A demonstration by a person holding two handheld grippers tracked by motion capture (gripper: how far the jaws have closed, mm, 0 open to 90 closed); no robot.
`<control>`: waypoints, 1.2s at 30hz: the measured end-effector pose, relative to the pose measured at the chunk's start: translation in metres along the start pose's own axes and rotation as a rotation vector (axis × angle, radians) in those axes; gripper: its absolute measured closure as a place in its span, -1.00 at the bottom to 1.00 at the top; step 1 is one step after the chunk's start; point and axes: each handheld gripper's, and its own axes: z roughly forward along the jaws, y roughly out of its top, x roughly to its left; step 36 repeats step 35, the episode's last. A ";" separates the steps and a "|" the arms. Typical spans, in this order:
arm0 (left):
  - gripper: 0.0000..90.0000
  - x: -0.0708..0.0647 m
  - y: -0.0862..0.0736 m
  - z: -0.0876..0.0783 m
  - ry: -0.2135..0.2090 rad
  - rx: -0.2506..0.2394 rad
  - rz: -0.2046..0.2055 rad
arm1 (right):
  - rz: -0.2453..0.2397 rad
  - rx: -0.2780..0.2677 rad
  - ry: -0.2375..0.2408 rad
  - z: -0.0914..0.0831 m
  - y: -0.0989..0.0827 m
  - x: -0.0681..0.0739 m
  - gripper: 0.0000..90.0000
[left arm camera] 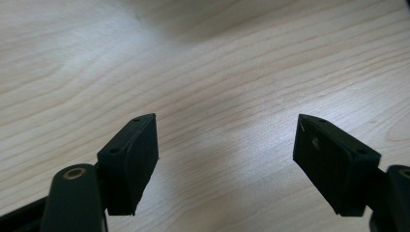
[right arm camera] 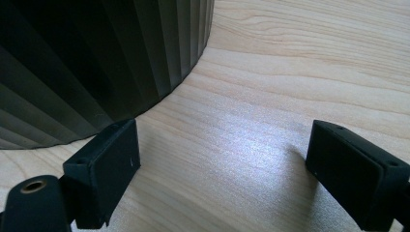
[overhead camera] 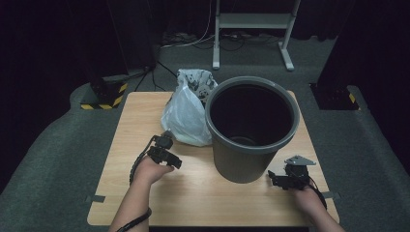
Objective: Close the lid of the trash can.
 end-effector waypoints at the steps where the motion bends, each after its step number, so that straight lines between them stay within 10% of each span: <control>1: -0.46 -0.001 -0.004 0.008 0.010 0.007 0.026 | 0.000 -0.001 -0.001 0.000 0.000 0.000 -0.74; 10: -0.68 -0.010 -0.019 0.031 0.065 -0.117 0.041 | 0.000 -0.001 -0.001 0.000 0.000 0.000 -0.74; 19: -0.92 -0.011 -0.034 0.043 0.069 -0.345 0.022 | -0.001 0.000 -0.001 0.000 0.000 0.000 -0.74; 23: -1.00 -0.008 -0.046 0.055 0.046 -0.524 0.069 | -0.004 -0.001 -0.001 0.001 0.001 0.000 -0.74; 36: -0.98 -0.010 -0.045 0.056 0.058 -0.534 0.052 | -0.006 -0.001 0.000 0.001 0.001 0.000 -0.74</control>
